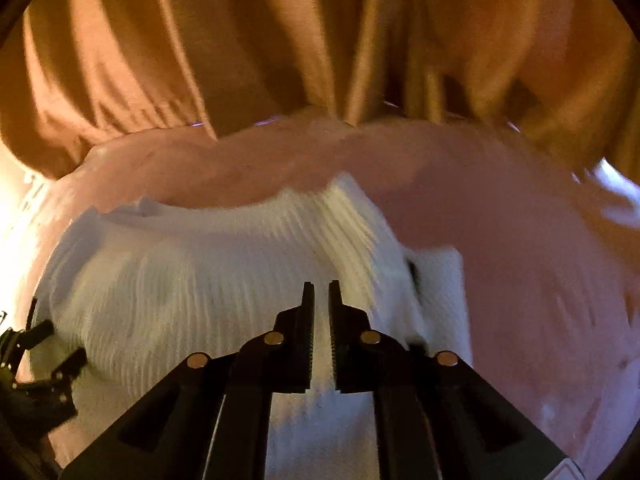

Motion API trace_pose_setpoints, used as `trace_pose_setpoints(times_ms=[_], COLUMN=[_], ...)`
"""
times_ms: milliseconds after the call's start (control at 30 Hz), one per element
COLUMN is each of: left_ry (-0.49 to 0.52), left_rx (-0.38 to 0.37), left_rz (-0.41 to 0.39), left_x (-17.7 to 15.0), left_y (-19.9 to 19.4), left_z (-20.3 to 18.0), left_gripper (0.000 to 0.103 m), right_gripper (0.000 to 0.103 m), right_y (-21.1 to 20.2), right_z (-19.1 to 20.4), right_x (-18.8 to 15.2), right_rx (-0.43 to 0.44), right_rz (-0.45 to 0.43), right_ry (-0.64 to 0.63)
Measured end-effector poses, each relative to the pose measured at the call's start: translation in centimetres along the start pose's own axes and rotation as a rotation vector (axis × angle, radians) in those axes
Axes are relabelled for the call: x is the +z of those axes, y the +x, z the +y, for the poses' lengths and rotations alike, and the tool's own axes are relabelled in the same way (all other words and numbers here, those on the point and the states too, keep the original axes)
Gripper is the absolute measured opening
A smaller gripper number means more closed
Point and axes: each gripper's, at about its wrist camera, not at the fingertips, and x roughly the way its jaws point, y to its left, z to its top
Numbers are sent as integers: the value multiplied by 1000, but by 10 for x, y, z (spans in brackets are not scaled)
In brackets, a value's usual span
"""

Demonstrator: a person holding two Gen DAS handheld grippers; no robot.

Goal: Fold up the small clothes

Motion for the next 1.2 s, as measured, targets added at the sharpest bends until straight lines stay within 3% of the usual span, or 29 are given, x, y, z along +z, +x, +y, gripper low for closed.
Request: trace_pose_setpoints(times_ms=[33, 67, 100, 167, 367, 433, 467, 500, 533, 633, 767, 833, 933, 1033, 1200], left_ry=[-4, -4, -4, 2, -56, -103, -112, -111, -99, -77, -85, -83, -62, -48, -2], left_rx=[-1, -3, -5, -1, 21, 0, 4, 19, 35, 61, 87, 81, 58, 28, 10], left_rz=[0, 0, -3, -20, -39, 1, 0, -2, -11, -25, 4, -13, -42, -52, -56], left_x=[2, 4, 7, 16, 56, 66, 68, 71, 75, 85, 95, 94, 87, 76, 55], left_y=[0, 0, -1, -1, 23, 43, 48, 53, 56, 64, 77, 66, 43, 23, -2], left_z=[0, 0, 0, 3, 34, 47, 51, 53, 54, 58, 61, 60, 51, 38, 13], left_gripper=[77, 77, 77, 79, 81, 77, 72, 68, 63, 62, 62, 61, 63, 66, 69], right_gripper=[9, 16, 31, 45, 47, 43, 12, 4, 4, 4, 4, 5, 9, 9, 11], right_y=[12, 21, 27, 42, 72, 80, 78, 74, 68, 50, 69, 47, 2, -23, -37], right_z=[4, 3, 1, -7, -24, -23, -22, -21, -21, -22, -31, -26, -7, 6, -3], right_x=[10, 16, 20, 27, 29, 27, 27, 29, 31, 45, 44, 36, 5, -37, -95], right_rx=[-10, -12, -15, -28, 14, 40, 65, 92, 101, 87, -51, -32, -9, 17, -97], right_rz=[-5, 1, 15, 48, 108, 119, 113, 102, 80, -13, 59, 12, -57, -45, 19], right_ry=[-13, -15, -10, 5, 46, 47, 43, 62, 73, 73, 60, 64, 27, 18, 35])
